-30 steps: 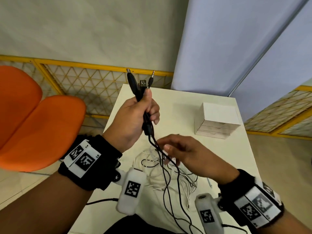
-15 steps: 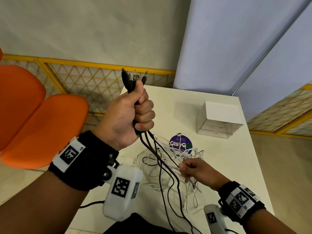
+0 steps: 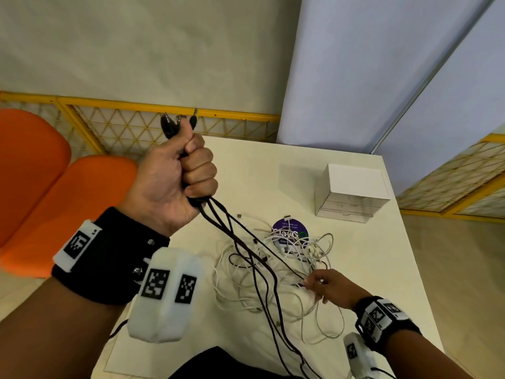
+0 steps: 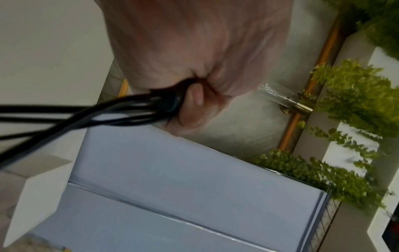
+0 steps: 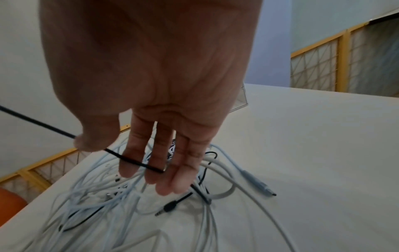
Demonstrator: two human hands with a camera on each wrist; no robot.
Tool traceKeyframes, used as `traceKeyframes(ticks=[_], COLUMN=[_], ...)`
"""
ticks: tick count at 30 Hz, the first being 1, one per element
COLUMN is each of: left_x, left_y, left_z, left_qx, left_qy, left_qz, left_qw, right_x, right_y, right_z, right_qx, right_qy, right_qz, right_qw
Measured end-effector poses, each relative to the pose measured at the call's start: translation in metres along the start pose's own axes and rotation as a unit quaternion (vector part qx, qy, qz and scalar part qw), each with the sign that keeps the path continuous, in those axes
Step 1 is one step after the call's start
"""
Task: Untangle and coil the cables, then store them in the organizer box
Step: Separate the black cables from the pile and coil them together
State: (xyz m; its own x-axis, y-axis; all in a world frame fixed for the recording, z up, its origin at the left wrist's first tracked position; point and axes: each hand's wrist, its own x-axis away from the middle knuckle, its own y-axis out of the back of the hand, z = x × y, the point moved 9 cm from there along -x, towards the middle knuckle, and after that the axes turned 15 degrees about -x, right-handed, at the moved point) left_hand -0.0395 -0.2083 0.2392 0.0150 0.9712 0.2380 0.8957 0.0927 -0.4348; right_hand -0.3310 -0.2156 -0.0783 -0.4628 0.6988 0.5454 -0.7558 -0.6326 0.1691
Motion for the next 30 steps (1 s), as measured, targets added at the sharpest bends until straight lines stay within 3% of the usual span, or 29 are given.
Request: traceKeyframes(ticks=[5, 11, 20, 25, 30], left_x=[0.005, 0.002, -0.015, -0.020, -0.019], left_y=[-0.002, -0.015, -0.040, -0.053, -0.058], left_z=[0.017, 0.058, 0.123, 0.124, 0.103], left_qx=[-0.077, -0.187, -0.408, -0.502, -0.502], left_qy=[0.032, 0.090, 0.170, 0.139, 0.074], left_qz=[0.002, 0.031, 0.089, 0.107, 0.099], left_qw=[0.996, 0.978, 0.893, 0.847, 0.856], right_x=[0.003, 0.020, 0.081, 0.093, 0.082], right_y=[0.002, -0.004, -0.008, 0.004, 0.003], right_z=[0.024, 0.113, 0.223, 0.231, 0.199], right_qx=[0.061, 0.053, 0.039, 0.011, -0.017], right_qy=[0.046, 0.172, 0.277, 0.282, 0.255], right_qz=[-0.046, -0.083, -0.093, -0.111, -0.096], right_qw=[0.996, 0.980, 0.956, 0.953, 0.962])
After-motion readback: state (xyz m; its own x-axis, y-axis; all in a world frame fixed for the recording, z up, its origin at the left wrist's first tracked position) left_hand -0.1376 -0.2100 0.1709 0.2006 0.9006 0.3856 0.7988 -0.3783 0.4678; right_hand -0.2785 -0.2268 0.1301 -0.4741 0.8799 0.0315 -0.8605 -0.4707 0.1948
